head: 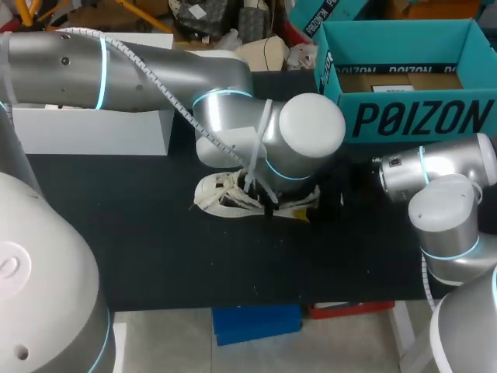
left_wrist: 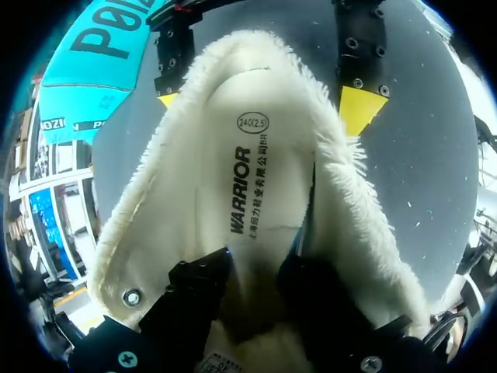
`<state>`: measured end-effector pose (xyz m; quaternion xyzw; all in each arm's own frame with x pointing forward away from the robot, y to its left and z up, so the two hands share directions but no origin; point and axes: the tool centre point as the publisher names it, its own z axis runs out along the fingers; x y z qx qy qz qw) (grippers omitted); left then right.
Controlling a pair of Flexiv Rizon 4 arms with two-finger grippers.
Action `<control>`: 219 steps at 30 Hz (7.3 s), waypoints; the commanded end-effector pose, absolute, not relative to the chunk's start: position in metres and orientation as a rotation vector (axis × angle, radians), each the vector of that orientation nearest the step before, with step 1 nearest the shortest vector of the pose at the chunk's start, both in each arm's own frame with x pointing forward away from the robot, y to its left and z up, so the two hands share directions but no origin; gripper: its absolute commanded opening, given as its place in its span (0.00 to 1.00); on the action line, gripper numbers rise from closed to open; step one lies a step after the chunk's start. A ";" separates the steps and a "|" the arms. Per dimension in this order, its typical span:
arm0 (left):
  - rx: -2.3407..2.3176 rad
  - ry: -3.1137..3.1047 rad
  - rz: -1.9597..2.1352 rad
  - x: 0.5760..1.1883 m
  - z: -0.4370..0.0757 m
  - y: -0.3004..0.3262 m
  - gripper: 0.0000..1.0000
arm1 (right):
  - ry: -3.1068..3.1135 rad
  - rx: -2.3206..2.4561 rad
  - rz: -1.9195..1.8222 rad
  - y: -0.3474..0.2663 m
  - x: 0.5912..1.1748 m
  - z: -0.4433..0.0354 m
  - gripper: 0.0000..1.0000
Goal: Take the shoe out of the shoebox, open the shoe tongue, remove and reinsert the insole, then place the shoe into the shoebox
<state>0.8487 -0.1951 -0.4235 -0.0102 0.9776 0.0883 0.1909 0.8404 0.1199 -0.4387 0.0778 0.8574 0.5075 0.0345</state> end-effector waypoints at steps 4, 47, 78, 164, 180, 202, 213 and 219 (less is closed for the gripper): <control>-0.074 2.644 0.171 0.884 -0.480 -0.186 0.39 | 2.638 0.241 1.560 0.121 0.841 -0.440 0.00; -0.148 2.941 -0.018 0.845 -0.403 -0.175 0.00 | 2.638 0.241 1.560 0.121 0.841 -0.440 0.00; 0.112 2.919 -0.085 0.835 -0.402 -0.202 0.45 | 2.638 0.241 1.560 0.121 0.841 -0.440 0.00; 0.109 2.649 -0.458 0.804 -0.334 -0.241 0.00 | 2.638 0.241 1.560 0.121 0.841 -0.440 0.00; 0.034 2.587 -1.122 0.762 -0.160 -0.255 0.00 | 2.638 0.241 1.560 0.121 0.841 -0.440 0.00; -0.011 2.686 -1.808 0.745 -0.082 -0.237 0.00 | 2.638 0.241 1.560 0.121 0.841 -0.440 0.00; -0.197 2.747 -1.893 0.739 -0.089 -0.220 0.00 | 2.638 0.241 1.560 0.121 0.841 -0.440 0.00; -0.290 2.804 -1.934 0.728 -0.083 -0.207 0.00 | 2.638 0.241 1.560 0.121 0.841 -0.440 0.00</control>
